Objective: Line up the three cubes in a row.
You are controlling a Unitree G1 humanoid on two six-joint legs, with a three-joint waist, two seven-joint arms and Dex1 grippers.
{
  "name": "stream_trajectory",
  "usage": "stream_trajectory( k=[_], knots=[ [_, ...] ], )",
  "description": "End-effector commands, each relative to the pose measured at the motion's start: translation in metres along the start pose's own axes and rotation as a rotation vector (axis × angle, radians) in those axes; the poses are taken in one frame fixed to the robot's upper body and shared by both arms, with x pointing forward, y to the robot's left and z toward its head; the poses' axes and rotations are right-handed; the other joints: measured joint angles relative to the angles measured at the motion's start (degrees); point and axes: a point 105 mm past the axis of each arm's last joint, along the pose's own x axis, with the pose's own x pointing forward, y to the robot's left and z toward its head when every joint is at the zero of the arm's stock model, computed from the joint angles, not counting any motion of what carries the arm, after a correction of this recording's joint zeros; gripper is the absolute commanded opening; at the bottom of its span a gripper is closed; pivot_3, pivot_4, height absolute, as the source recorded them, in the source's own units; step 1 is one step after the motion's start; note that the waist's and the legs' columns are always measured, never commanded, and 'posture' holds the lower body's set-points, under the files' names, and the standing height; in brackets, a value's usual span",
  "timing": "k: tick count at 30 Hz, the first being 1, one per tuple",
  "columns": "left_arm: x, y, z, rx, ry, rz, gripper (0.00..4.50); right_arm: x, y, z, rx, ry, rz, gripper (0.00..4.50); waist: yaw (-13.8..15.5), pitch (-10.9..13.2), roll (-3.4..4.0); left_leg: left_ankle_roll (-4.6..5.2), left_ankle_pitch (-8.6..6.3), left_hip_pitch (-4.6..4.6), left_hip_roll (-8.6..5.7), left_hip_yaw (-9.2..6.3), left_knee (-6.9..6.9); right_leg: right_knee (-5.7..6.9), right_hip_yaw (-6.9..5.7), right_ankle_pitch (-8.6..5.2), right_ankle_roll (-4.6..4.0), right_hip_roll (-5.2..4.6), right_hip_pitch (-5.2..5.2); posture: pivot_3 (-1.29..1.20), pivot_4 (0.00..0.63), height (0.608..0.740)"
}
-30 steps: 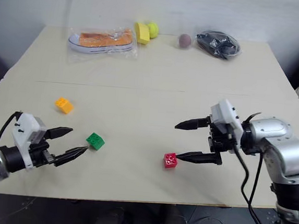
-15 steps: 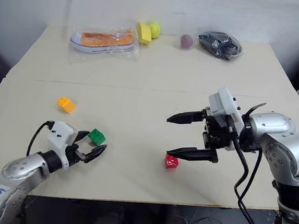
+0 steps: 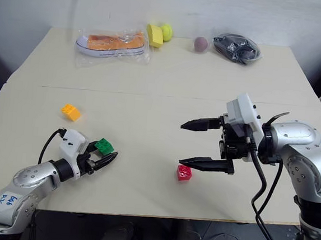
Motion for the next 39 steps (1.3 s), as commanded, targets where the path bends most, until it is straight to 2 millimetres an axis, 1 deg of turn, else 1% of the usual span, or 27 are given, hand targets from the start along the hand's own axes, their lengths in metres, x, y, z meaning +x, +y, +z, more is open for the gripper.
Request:
stream_trajectory(
  k=[1, 2, 3, 6, 7, 8, 9, 10, 12, 14, 17, 24, 26, 31, 37, 39],
  knots=[
    [0.0, 0.001, 0.006, 0.014, -0.033, -0.009, 1.99, -0.004, 0.002, 0.006, -0.043, -0.003, -0.004, 4.5, 0.0, 0.0, 0.0, 0.0, 0.0, 0.0, 0.0, 0.0, 0.0, 0.0, 0.0, 0.0, 0.0, 0.0, 0.0, 0.0, 0.15, 0.74],
    [0.0, 0.0, 0.007, 0.022, -0.038, -0.025, 1.68, -0.004, 0.002, 0.006, -0.043, -0.001, -0.004, 4.5, 0.0, 0.0, 0.0, 0.0, 0.0, 0.0, 0.0, 0.0, 0.0, 0.0, 0.0, 0.0, 0.0, 0.0, 0.0, 0.0, 0.15, 0.74],
    [-0.001, -0.001, 0.009, 0.026, -0.044, -0.047, 1.5, -0.004, 0.003, 0.006, -0.043, 0.001, -0.005, 4.5, 0.0, 0.0, 0.0, 0.0, 0.0, 0.0, 0.0, 0.0, 0.0, 0.0, 0.0, 0.0, 0.0, 0.0, 0.0, 0.0, 0.15, 0.74],
    [-0.001, -0.011, 0.014, 0.056, -0.055, -0.153, 1.51, -0.005, 0.006, 0.002, -0.039, 0.022, 0.007, 4.5, 0.1, 0.0, 0.0, 0.0, 0.0, 0.0, 0.0, 0.0, 0.0, -0.01, -0.01, 0.0, 0.0, 0.0, 0.0, 0.0, 0.15, 0.74],
    [-0.001, -0.025, 0.019, 0.087, -0.065, -0.271, 1.51, -0.007, 0.01, -0.002, -0.034, 0.041, 0.025, 4.5, 0.1, 0.0, 0.0, 0.0, 0.0, -0.01, 0.0, -0.01, 0.0, -0.01, -0.01, 0.0, 0.0, 0.0, 0.0, 0.0, 0.15, 0.74],
    [-0.003, -0.034, 0.023, 0.108, -0.07, -0.354, 1.51, -0.008, 0.013, -0.005, -0.031, 0.053, 0.038, 4.5, 0.3, 0.0, 0.0, 0.0, 0.0, -0.01, 0.0, -0.01, 0.0, -0.02, -0.02, 0.0, 0.0, 0.0, 0.0, 0.0, 0.15, 0.74],
    [-0.004, -0.045, 0.024, 0.162, -0.054, -0.449, 1.51, -0.01, 0.016, -0.008, -0.028, 0.067, 0.049, 4.5, 0.4, 0.0, 0.0, 0.0, 0.0, -0.03, -0.01, -0.02, 0.01, -0.02, -0.07, 0.0, 0.0, 0.0, 0.0, 0.0, 0.15, 0.74],
    [-0.005, -0.051, 0.023, 0.199, -0.04, -0.507, 1.51, -0.011, 0.018, -0.009, -0.027, 0.075, 0.056, 4.5, 0.3, 0.0, 0.0, 0.0, 0.0, -0.03, -0.01, -0.02, 0.01, -0.03, -0.06, 0.0, 0.0, -0.01, 0.01, 0.0, 0.15, 0.74],
    [-0.001, -0.054, 0.015, 0.329, 0.044, -0.602, 1.51, -0.014, 0.021, -0.015, -0.017, 0.108, 0.07, 4.5, 0.3, 0.0, 0.0, 0.0, 0.0, -0.02, -0.02, -0.01, 0.01, -0.04, -0.06, 0.0, 0.0, -0.01, 0.01, 0.0, 0.15, 0.74],
    [0.0, -0.059, 0.017, 0.345, 0.069, -0.714, 1.51, -0.018, 0.021, -0.02, -0.014, 0.129, 0.049, 4.5, 0.2, 0.0, 0.0, 0.0, 0.0, 0.0, -0.03, 0.0, 0.01, -0.02, -0.07, 0.0, 0.0, 0.01, 0.01, 0.0, 0.15, 0.74],
    [0.001, -0.063, 0.016, 0.377, 0.093, -0.809, 1.51, -0.019, 0.021, -0.021, -0.011, 0.133, 0.028, 4.5, -0.1, 0.0, 0.0, 0.0, 0.0, -0.02, -0.02, 0.01, 0.01, -0.02, -0.07, 0.0, 0.0, 0.04, 0.0, 0.0, 0.15, 0.74],
    [0.016, -0.065, 0.005, 0.446, 0.122, -0.869, 1.51, -0.017, 0.027, -0.023, -0.003, 0.134, 0.015, 4.5, 0.0, 0.0, 0.0, 0.0, 0.01, -0.02, 0.0, 0.02, 0.02, -0.04, -0.06, 0.0, 0.0, 0.08, 0.0, 0.0, 0.15, 0.74],
    [0.02, -0.063, 0.003, 0.465, 0.129, -0.854, 1.51, -0.018, 0.028, -0.025, -0.006, 0.143, 0.011, 4.5, 0.2, 0.0, 0.0, 0.01, 0.01, -0.04, 0.0, 0.02, 0.03, -0.04, -0.06, 0.0, 0.0, 0.08, 0.0, 0.0, 0.15, 0.74],
    [0.031, -0.06, 0.005, 0.486, 0.096, -0.784, 1.51, -0.018, 0.026, -0.024, -0.006, 0.139, 0.003, 4.5, 0.4, 0.0, 0.0, 0.05, 0.03, -0.02, -0.03, 0.01, 0.07, -0.02, -0.06, 0.01, 0.02, 0.02, 0.02, 0.0, 0.15, 0.74],
    [0.027, -0.065, 0.0, 0.455, 0.099, -0.782, 1.51, -0.013, 0.026, -0.022, -0.01, 0.126, 0.014, 4.5, 0.4, 0.0, 0.0, 0.06, 0.03, -0.01, -0.03, 0.0, 0.06, 0.0, -0.06, 0.01, 0.02, 0.01, 0.02, 0.0, 0.15, 0.74],
    [0.024, -0.064, -0.001, 0.444, 0.101, -0.788, 2.23, -0.014, 0.025, -0.022, -0.011, 0.126, 0.015, 4.5, 0.4, 0.0, 0.0, 0.05, 0.03, 0.0, -0.03, 0.0, 0.06, 0.0, -0.06, 0.01, 0.02, 0.01, 0.02, 0.0, 0.15, 0.74]
  ],
)
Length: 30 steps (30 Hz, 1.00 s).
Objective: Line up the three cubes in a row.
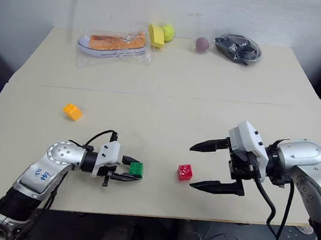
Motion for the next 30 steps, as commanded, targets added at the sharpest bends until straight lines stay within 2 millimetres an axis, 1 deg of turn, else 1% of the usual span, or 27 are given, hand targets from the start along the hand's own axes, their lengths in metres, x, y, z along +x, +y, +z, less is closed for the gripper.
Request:
stream_trajectory(
  k=[1, 3, 4, 5, 8, 9, 11, 12, 15, 16, 17, 18, 20, 22, 23, 26, 28, 30],
  knots=[
    [-0.005, -0.005, -0.004, -0.024, 0.018, -0.009, 2.5, 0.0, 0.001, 0.009, -0.043, -0.007, 0.012, 4.5, -0.1, 0.0, 0.0, 0.0, 0.0, 0.0, 0.0, 0.0, 0.0, 0.0, 0.0, 0.0, 0.0, 0.0, 0.0, 0.0, 0.15, 0.74],
    [-0.007, -0.006, -0.004, -0.029, 0.018, -0.011, 3.09, 0.0, -0.001, 0.009, -0.045, -0.006, 0.013, 4.5, -0.2, 0.0, 0.0, 0.0, 0.0, -0.01, 0.02, -0.01, 0.0, 0.0, -0.01, 0.0, 0.0, 0.01, -0.01, 0.0, 0.15, 0.74],
    [-0.011, -0.005, -0.004, -0.033, 0.017, 0.01, 3.48, 0.0, -0.002, 0.008, -0.045, -0.005, 0.015, 4.5, -0.3, 0.0, 0.0, 0.0, 0.0, -0.01, 0.02, -0.01, 0.0, 0.0, -0.01, 0.0, 0.0, 0.01, -0.01, 0.0, 0.15, 0.74],
    [-0.015, -0.004, -0.003, -0.039, 0.015, 0.031, 3.7, 0.001, -0.002, 0.007, -0.046, -0.005, 0.016, 4.5, -0.3, 0.0, 0.0, 0.0, 0.0, -0.01, 0.02, -0.01, 0.0, 0.0, -0.01, 0.0, 0.0, 0.01, -0.01, 0.0, 0.15, 0.74],
    [-0.036, -0.002, -0.004, -0.084, 0.002, 0.136, 4.48, 0.005, -0.005, 0.007, -0.05, -0.019, 0.019, 4.5, -0.7, 0.0, 0.0, -0.01, 0.0, -0.01, 0.03, -0.01, -0.04, -0.02, 0.0, 0.0, 0.0, 0.01, -0.01, 0.0, 0.15, 0.74],
    [-0.041, -0.002, -0.004, -0.101, -0.005, 0.175, 4.48, 0.006, -0.006, 0.007, -0.052, -0.022, 0.019, 4.5, -0.6, 0.0, 0.0, -0.02, -0.01, 0.0, 0.06, 0.0, -0.04, -0.01, 0.01, 0.0, -0.01, 0.01, -0.02, 0.0, 0.15, 0.74],
    [-0.062, -0.001, -0.006, -0.161, -0.031, 0.295, 4.48, 0.008, -0.008, 0.008, -0.054, -0.032, 0.016, 4.5, -0.6, 0.0, 0.0, -0.02, 0.0, 0.0, 0.06, -0.01, -0.04, -0.01, -0.01, 0.0, -0.01, 0.01, -0.02, 0.0, 0.15, 0.74],
    [-0.069, -0.002, -0.006, -0.181, -0.038, 0.33, 4.48, 0.008, -0.009, 0.008, -0.055, -0.034, 0.015, 4.5, -0.6, 0.0, 0.0, -0.02, -0.01, -0.01, 0.08, -0.01, -0.04, -0.02, 0.0, 0.0, -0.01, 0.01, -0.03, 0.0, 0.15, 0.74],
    [-0.126, -0.003, -0.025, -0.305, -0.034, 0.641, 4.48, 0.008, -0.012, 0.007, -0.056, -0.043, 0.019, 4.5, -0.7, 0.0, 0.0, -0.02, -0.02, -0.01, 0.1, -0.01, -0.05, -0.05, 0.01, -0.01, -0.01, 0.0, -0.02, 0.0, 0.15, 0.74],
    [-0.142, -0.003, -0.032, -0.332, -0.018, 0.734, 4.48, 0.008, -0.013, 0.008, -0.059, -0.047, 0.02, 4.5, -0.6, 0.0, -0.01, -0.03, -0.03, -0.01, 0.11, -0.02, -0.05, -0.07, 0.01, -0.01, -0.01, 0.0, -0.02, 0.0, 0.15, 0.74],
    [-0.156, -0.002, -0.039, -0.353, -0.003, 0.815, 4.48, 0.008, -0.015, 0.01, -0.063, -0.055, 0.021, 4.5, -0.6, 0.0, -0.01, -0.03, -0.02, -0.01, 0.11, -0.03, -0.04, -0.08, 0.0, -0.01, -0.01, 0.0, -0.02, 0.0, 0.15, 0.74],
    [-0.164, -0.001, -0.042, -0.365, 0.006, 0.864, 4.48, 0.008, -0.016, 0.011, -0.066, -0.062, 0.021, 4.5, -0.5, 0.0, -0.01, -0.02, -0.03, 0.01, 0.1, -0.03, -0.04, -0.07, 0.0, -0.01, -0.01, -0.02, -0.01, 0.0, 0.15, 0.74],
    [-0.188, 0.011, -0.051, -0.388, 0.017, 0.983, 4.48, 0.01, -0.019, 0.016, -0.073, -0.084, 0.023, 4.5, 0.0, 0.0, -0.03, 0.0, -0.02, 0.01, 0.07, -0.07, -0.03, -0.06, -0.03, -0.01, -0.01, -0.05, 0.01, 0.0, 0.15, 0.74],
    [-0.2, 0.021, -0.056, -0.398, 0.023, 1.039, 4.48, 0.011, -0.021, 0.018, -0.077, -0.094, 0.026, 4.5, 0.5, 0.0, -0.04, 0.02, -0.01, 0.0, -0.01, -0.09, -0.03, -0.01, -0.06, -0.01, -0.01, -0.15, -0.01, 0.0, 0.15, 0.74],
    [-0.202, 0.025, -0.056, -0.396, 0.024, 1.045, 4.48, 0.012, -0.022, 0.018, -0.078, -0.096, 0.027, 4.5, 0.6, 0.0, -0.06, 0.03, -0.03, 0.0, -0.01, -0.09, -0.03, -0.01, -0.07, -0.01, -0.01, -0.17, 0.0, 0.0, 0.15, 0.74],
    [-0.207, 0.059, -0.054, -0.396, 0.0, 1.056, 4.48, 0.013, -0.024, 0.018, -0.09, -0.094, 0.03, 4.5, 1.1, -0.1, -0.11, 0.03, -0.08, -0.03, -0.03, -0.08, -0.04, -0.03, -0.1, -0.01, -0.01, -0.18, -0.02, 0.0, 0.15, 0.74],
    [-0.206, 0.086, -0.053, -0.385, 0.002, 1.04, 4.48, 0.014, -0.025, 0.02, -0.102, -0.099, 0.029, 4.5, 1.1, -0.1, -0.2, 0.06, -0.05, -0.1, -0.12, -0.13, -0.02, 0.01, -0.28, 0.0, -0.01, -0.26, -0.03, 0.0, 0.15, 0.74],
    [-0.203, 0.101, -0.053, -0.367, 0.023, 1.026, 4.48, 0.014, -0.026, 0.023, -0.114, -0.108, 0.022, 4.5, 0.9, -0.1, -0.2, 0.1, -0.03, -0.11, -0.22, -0.12, -0.03, 0.03, -0.33, 0.01, 0.01, -0.33, -0.04, 0.0, 0.15, 0.74]
  ],
)
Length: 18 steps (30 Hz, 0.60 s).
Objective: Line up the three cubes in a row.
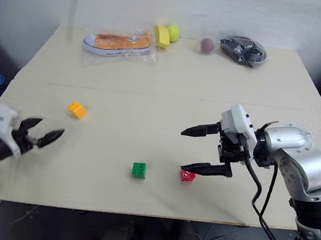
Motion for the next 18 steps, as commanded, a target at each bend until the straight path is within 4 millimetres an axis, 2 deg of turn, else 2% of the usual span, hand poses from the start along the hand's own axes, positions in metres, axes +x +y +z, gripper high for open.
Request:
stream_trajectory(
  k=[1, 6, 13, 16, 18],
  knots=[
    [0.018, 0.01, 0.001, 0.051, 0.034, -0.004, 4.48, 0.0, -0.004, 0.013, -0.077, -0.022, -0.039, 4.5, -0.1, 0.0, 0.0, 0.01, 0.0, 0.0, -0.01, 0.02, 0.0, 0.02, -0.01, 0.0, 0.01, 0.0, 0.0, 0.0, 0.15, 0.74],
    [0.037, 0.013, 0.006, 0.071, 0.046, -0.041, 4.48, 0.0, -0.02, 0.02, -0.104, -0.059, -0.146, 4.5, -1.8, 0.0, -0.03, 0.03, 0.0, -0.07, -0.02, 0.15, -0.06, 0.1, -0.31, 0.04, 0.07, 0.06, -0.05, 0.0, 0.15, 0.74],
    [0.05, 0.008, -0.001, 0.067, 0.081, -0.082, 4.48, 0.0, -0.029, 0.017, -0.11, -0.058, -0.225, 4.5, -1.6, 0.0, -0.05, 0.04, 0.01, -0.07, 0.01, 0.15, 0.02, 0.15, -0.29, 0.04, 0.08, 0.1, -0.03, 0.0, 0.15, 0.74],
    [0.051, 0.006, -0.002, 0.064, 0.077, -0.105, 3.91, 0.0, -0.03, 0.018, -0.105, -0.065, -0.233, 4.5, -1.6, 0.0, -0.05, 0.05, 0.02, -0.07, 0.0, 0.14, 0.02, 0.16, -0.27, 0.04, 0.08, 0.09, -0.03, 0.0, 0.15, 0.74],
    [0.052, 0.004, -0.001, 0.063, 0.071, -0.123, 3.22, 0.0, -0.03, 0.018, -0.104, -0.065, -0.232, 4.5, -1.5, 0.0, -0.05, 0.05, 0.02, -0.08, 0.01, 0.12, 0.02, 0.15, -0.27, 0.04, 0.08, 0.09, -0.03, 0.0, 0.15, 0.74]
  ],
)
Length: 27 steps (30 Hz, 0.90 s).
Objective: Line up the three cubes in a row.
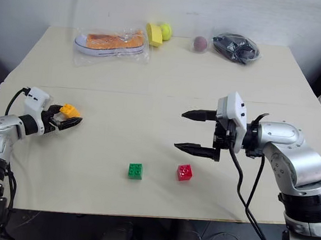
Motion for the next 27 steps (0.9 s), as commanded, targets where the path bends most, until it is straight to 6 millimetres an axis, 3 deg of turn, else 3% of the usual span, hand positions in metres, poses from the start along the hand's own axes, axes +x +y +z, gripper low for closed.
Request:
stream_trajectory(
  k=[1, 5, 10, 13, 16, 19, 22, 27],
  knots=[
    [0.0, 0.001, 0.011, 0.025, -0.038, -0.012, 2.9, -0.003, -0.001, 0.013, -0.049, -0.035, -0.013, 4.5, 0.0, 0.0, 0.0, 0.0, 0.0, 0.0, 0.0, 0.0, 0.0, 0.0, 0.0, 0.0, 0.0, 0.0, 0.0, 0.0, 0.15, 0.74],
    [0.004, 0.004, 0.012, 0.019, -0.043, -0.002, 1.63, -0.003, 0.001, 0.013, -0.045, -0.035, -0.004, 4.5, 0.0, 0.0, 0.0, 0.0, 0.0, 0.0, 0.0, 0.0, 0.01, 0.02, -0.01, 0.0, 0.0, 0.0, 0.0, 0.0, 0.15, 0.74],
    [0.004, 0.0, 0.016, 0.021, -0.076, -0.04, 1.5, -0.004, 0.001, 0.012, -0.048, -0.021, 0.003, 4.5, 0.0, 0.0, 0.0, 0.01, 0.0, 0.0, -0.01, 0.0, 0.01, 0.01, -0.02, 0.0, 0.01, 0.0, 0.0, 0.0, 0.15, 0.74],
    [-0.004, -0.026, 0.028, 0.045, -0.139, -0.214, 1.5, -0.005, 0.004, 0.009, -0.048, 0.001, 0.021, 4.5, -0.1, 0.0, 0.0, 0.01, 0.0, 0.0, 0.0, 0.01, 0.0, 0.01, -0.03, 0.0, 0.0, 0.01, 0.0, 0.0, 0.15, 0.74],
    [-0.022, -0.074, 0.032, 0.096, -0.116, -0.474, 1.5, -0.01, 0.012, 0.005, -0.034, 0.027, 0.063, 4.5, -0.2, 0.0, 0.0, 0.0, 0.0, -0.01, 0.01, 0.0, 0.0, -0.03, 0.03, 0.0, 0.0, 0.0, 0.0, 0.0, 0.15, 0.74],
    [-0.033, -0.103, 0.027, 0.138, -0.058, -0.609, 1.5, -0.015, 0.019, 0.001, -0.034, 0.064, 0.1, 4.5, -0.1, 0.0, 0.0, 0.0, 0.0, -0.02, 0.04, -0.03, 0.01, -0.06, 0.12, 0.0, 0.0, 0.0, 0.01, 0.0, 0.15, 0.74],
    [-0.06, -0.147, 0.006, 0.289, 0.075, -0.857, 1.5, -0.023, 0.03, -0.006, -0.029, 0.118, 0.156, 4.5, -0.1, 0.0, 0.01, -0.02, 0.0, 0.05, 0.04, -0.04, 0.0, -0.12, 0.18, -0.01, -0.01, -0.03, 0.03, 0.0, 0.15, 0.74],
    [-0.065, -0.156, -0.007, 0.436, 0.128, -0.928, 1.5, -0.031, 0.033, -0.009, -0.014, 0.139, 0.153, 4.5, 0.1, 0.0, 0.06, -0.03, 0.0, 0.08, 0.0, -0.04, -0.01, -0.21, 0.19, -0.03, -0.05, -0.09, 0.04, 0.0, 0.15, 0.74]
  ],
)
